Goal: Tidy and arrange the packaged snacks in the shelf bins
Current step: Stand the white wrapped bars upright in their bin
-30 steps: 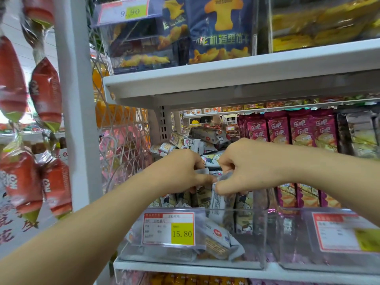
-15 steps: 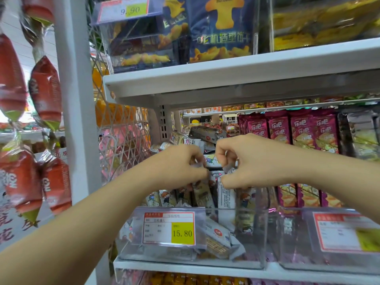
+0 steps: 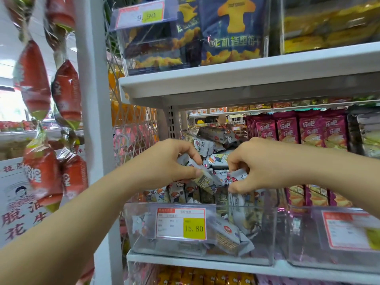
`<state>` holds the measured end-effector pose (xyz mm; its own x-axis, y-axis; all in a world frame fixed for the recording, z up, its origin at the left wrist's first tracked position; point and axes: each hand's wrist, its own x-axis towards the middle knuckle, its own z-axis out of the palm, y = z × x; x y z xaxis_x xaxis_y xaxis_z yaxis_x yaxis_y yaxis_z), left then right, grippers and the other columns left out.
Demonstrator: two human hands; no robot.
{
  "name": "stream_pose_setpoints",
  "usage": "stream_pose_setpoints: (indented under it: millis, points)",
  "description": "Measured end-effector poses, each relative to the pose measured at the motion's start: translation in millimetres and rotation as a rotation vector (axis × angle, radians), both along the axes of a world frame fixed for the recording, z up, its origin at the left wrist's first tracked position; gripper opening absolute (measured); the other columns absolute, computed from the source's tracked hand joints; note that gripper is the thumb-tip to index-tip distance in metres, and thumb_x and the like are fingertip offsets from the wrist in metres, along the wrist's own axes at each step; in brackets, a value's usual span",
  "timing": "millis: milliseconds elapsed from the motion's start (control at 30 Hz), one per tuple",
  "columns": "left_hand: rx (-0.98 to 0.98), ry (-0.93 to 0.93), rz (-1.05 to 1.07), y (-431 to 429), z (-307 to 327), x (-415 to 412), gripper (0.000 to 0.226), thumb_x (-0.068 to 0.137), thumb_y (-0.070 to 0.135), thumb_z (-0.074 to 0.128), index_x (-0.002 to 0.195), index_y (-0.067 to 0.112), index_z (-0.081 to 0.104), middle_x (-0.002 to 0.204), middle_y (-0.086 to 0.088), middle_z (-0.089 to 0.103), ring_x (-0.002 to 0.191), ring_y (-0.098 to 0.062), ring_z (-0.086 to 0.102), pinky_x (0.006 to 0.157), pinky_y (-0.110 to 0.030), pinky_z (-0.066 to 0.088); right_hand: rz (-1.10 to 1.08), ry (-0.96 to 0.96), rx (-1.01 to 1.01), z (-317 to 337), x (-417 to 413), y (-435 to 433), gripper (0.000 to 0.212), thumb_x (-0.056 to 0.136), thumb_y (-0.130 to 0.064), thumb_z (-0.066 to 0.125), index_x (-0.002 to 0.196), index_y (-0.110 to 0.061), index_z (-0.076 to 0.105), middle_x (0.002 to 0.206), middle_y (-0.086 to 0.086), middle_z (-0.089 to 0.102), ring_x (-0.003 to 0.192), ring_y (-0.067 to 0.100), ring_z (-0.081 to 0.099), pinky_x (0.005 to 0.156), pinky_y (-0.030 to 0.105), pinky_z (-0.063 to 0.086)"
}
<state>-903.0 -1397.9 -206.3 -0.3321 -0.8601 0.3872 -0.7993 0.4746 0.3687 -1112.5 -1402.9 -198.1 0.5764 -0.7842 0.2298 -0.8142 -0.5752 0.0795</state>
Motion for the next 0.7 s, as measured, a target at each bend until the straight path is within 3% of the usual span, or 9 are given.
stream_pose_setpoints:
  millis: [100, 167, 233, 333, 433, 500, 700]
  points:
    - [-0.031, -0.051, 0.002, -2.6, -1.9, 2.6, 0.012, 0.08, 0.038, 0.072, 0.087, 0.035, 0.064, 0.088, 0.022, 0.062, 0.063, -0.009, 0.058, 0.059, -0.019, 0.046, -0.002, 0.044, -0.003, 0.1, 0.2, 2.4, 0.025, 0.081, -0.048, 0.066, 0.08, -0.027, 0.054, 0.071, 0.002, 0.056, 0.055, 0.01, 0.042, 0.055, 0.027, 0.038]
    - [-0.013, -0.086, -0.012, -4.1, -4.6, 3.3, 0.012, 0.079, 0.039, 0.073, 0.087, 0.037, 0.064, 0.102, 0.024, 0.057, 0.083, 0.003, 0.058, 0.072, -0.016, 0.046, -0.003, 0.054, -0.007, -1.0, 0.3, 3.6, 0.025, 0.08, -0.046, 0.067, 0.077, -0.027, 0.052, 0.071, 0.001, 0.056, 0.057, 0.012, 0.043, 0.056, 0.028, 0.039]
    - [0.0, -0.115, -0.035, -4.8, -8.3, 2.7, 0.013, 0.078, 0.039, 0.074, 0.087, 0.039, 0.065, 0.1, 0.023, 0.058, 0.089, 0.008, 0.055, 0.077, -0.014, 0.044, -0.012, 0.075, -0.024, -2.5, 0.0, 3.9, 0.025, 0.08, -0.047, 0.066, 0.078, -0.026, 0.052, 0.073, 0.002, 0.058, 0.058, 0.013, 0.043, 0.055, 0.029, 0.039]
    - [-0.016, -0.122, -0.058, -3.9, -11.0, 2.8, 0.014, 0.079, 0.037, 0.073, 0.089, 0.039, 0.064, 0.084, 0.023, 0.056, 0.076, 0.015, 0.052, 0.064, -0.009, 0.041, -0.019, 0.078, -0.034, -2.5, -1.5, 3.4, 0.027, 0.081, -0.047, 0.066, 0.086, -0.022, 0.057, 0.073, 0.004, 0.058, 0.059, 0.014, 0.042, 0.055, 0.03, 0.037]
    - [-0.075, -0.157, -0.07, -7.2, -12.4, 5.0, 0.016, 0.078, 0.04, 0.072, 0.086, 0.045, 0.059, 0.101, 0.011, 0.063, 0.088, -0.003, 0.058, 0.081, -0.032, 0.05, -0.014, 0.085, -0.024, -1.4, -2.2, 3.9, 0.026, 0.08, -0.044, 0.067, 0.086, -0.02, 0.057, 0.072, 0.003, 0.057, 0.058, 0.014, 0.041, 0.053, 0.029, 0.035]
    - [-0.1, -0.177, -0.069, -7.0, -12.7, 6.3, 0.018, 0.078, 0.041, 0.073, 0.084, 0.047, 0.057, 0.1, 0.007, 0.064, 0.086, -0.008, 0.058, 0.08, -0.036, 0.049, -0.01, 0.088, -0.017, -1.0, -2.3, 4.2, 0.024, 0.08, -0.044, 0.067, 0.081, -0.024, 0.055, 0.074, 0.003, 0.059, 0.059, 0.013, 0.044, 0.054, 0.029, 0.037]
    - [-0.249, -0.281, -0.011, 1.8, -5.6, 14.4, 0.017, 0.082, 0.045, 0.067, 0.091, 0.047, 0.053, 0.084, 0.022, 0.053, 0.077, 0.006, 0.051, 0.061, -0.014, 0.036, -0.009, 0.093, -0.013, -0.9, -2.7, 1.3, 0.025, 0.079, -0.043, 0.067, 0.076, -0.024, 0.052, 0.081, 0.007, 0.066, 0.063, 0.014, 0.049, 0.057, 0.03, 0.042]
